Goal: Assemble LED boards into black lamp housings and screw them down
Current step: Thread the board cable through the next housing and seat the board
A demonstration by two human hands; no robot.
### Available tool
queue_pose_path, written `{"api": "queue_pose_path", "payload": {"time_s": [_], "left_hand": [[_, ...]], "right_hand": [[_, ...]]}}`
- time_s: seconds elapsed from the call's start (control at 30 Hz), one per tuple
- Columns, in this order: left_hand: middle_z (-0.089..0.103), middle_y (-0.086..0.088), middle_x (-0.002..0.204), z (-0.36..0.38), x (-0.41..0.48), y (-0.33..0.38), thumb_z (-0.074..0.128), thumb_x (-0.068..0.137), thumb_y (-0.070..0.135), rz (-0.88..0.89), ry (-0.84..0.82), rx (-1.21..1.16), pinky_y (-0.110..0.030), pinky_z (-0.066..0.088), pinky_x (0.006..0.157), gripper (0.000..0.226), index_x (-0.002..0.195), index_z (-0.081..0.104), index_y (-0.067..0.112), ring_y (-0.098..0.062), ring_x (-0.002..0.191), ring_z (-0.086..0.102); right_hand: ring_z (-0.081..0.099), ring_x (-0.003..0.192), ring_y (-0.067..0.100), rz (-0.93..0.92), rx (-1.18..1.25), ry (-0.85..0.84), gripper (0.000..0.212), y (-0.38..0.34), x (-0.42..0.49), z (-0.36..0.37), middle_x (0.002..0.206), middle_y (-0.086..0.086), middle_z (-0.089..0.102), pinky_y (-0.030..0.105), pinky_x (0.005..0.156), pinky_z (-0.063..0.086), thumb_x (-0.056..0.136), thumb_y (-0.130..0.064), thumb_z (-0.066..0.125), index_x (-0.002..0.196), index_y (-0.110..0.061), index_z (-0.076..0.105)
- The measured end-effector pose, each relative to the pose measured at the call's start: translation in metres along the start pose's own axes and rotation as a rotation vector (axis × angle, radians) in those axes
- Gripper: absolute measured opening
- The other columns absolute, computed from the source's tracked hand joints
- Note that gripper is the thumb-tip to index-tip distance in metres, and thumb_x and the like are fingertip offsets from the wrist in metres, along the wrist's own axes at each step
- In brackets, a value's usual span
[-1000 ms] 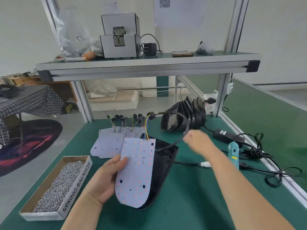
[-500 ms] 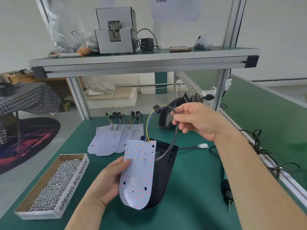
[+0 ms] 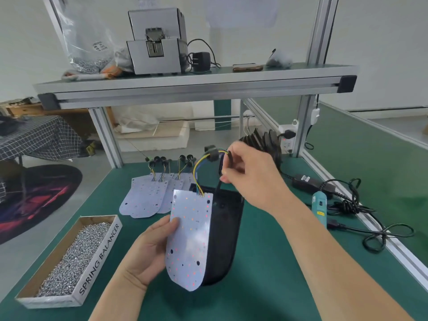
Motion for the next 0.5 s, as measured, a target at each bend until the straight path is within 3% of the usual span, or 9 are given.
{"api": "queue_pose_path", "payload": {"time_s": [0.13,0.23,0.3,0.37,0.43,0.5], "left_hand": [[0.070,-0.019,0.122,0.001,0.002,0.007,0.054,0.092,0.017,0.028,-0.006,-0.034,-0.041,0.060,0.083,0.039,0.124,0.069,0.002,-0.031,0.105,0.072],[0.070,-0.020,0.121,0.006,0.003,0.001,0.056,0.091,0.016,0.000,-0.021,0.014,-0.041,0.060,0.082,0.037,0.124,0.069,0.002,-0.032,0.103,0.072],[0.070,-0.020,0.120,0.006,0.003,-0.004,0.054,0.092,0.015,-0.006,-0.006,0.025,-0.041,0.060,0.082,0.035,0.121,0.070,0.002,-0.032,0.101,0.072],[0.070,-0.023,0.120,0.002,0.002,-0.008,0.056,0.091,0.015,-0.013,0.012,0.035,-0.042,0.060,0.082,0.037,0.121,0.068,-0.002,-0.034,0.099,0.072],[0.069,-0.025,0.120,-0.002,0.000,-0.010,0.058,0.089,0.015,-0.027,0.023,0.040,-0.043,0.060,0.083,0.039,0.123,0.066,-0.004,-0.035,0.099,0.071],[0.068,-0.025,0.121,-0.007,-0.002,-0.011,0.059,0.089,0.015,-0.038,0.027,0.040,-0.043,0.059,0.083,0.039,0.123,0.066,-0.004,-0.035,0.100,0.071]], "right_hand": [[0.069,0.080,0.012,0.017,-0.208,-0.250,0.013,0.023,-0.014,0.025,0.084,0.002,0.073,0.023,0.073,0.049,0.087,-0.003,0.071,0.091,-0.015,0.073],[0.061,0.102,0.029,-0.153,-0.627,-0.276,0.009,0.025,-0.022,0.039,0.105,0.008,0.067,0.031,0.080,0.045,0.092,-0.019,0.067,0.093,-0.011,0.072],[0.056,0.108,0.029,-0.145,-0.685,-0.276,0.014,0.029,-0.024,0.043,0.111,0.008,0.059,0.036,0.087,0.048,0.091,-0.020,0.067,0.097,-0.007,0.067],[0.061,0.098,0.021,0.053,-0.443,-0.310,0.026,0.042,-0.024,0.030,0.104,0.001,0.058,0.034,0.084,0.049,0.087,-0.017,0.074,0.109,-0.013,0.061],[0.064,0.081,0.011,0.248,-0.002,-0.373,0.042,0.047,-0.028,0.012,0.102,-0.005,0.060,0.025,0.073,0.051,0.082,-0.012,0.081,0.115,-0.024,0.058],[0.063,0.078,0.005,0.238,0.151,-0.333,0.052,0.041,-0.026,-0.012,0.112,-0.007,0.060,0.020,0.074,0.052,0.082,-0.014,0.082,0.127,-0.031,0.061]]}}
Point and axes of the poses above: each hand's wrist, its own x-axis towards the middle knuckle, its own z-axis out of the palm, y = z × x, the point moved 6 cm from there along x, towards the middle knuckle
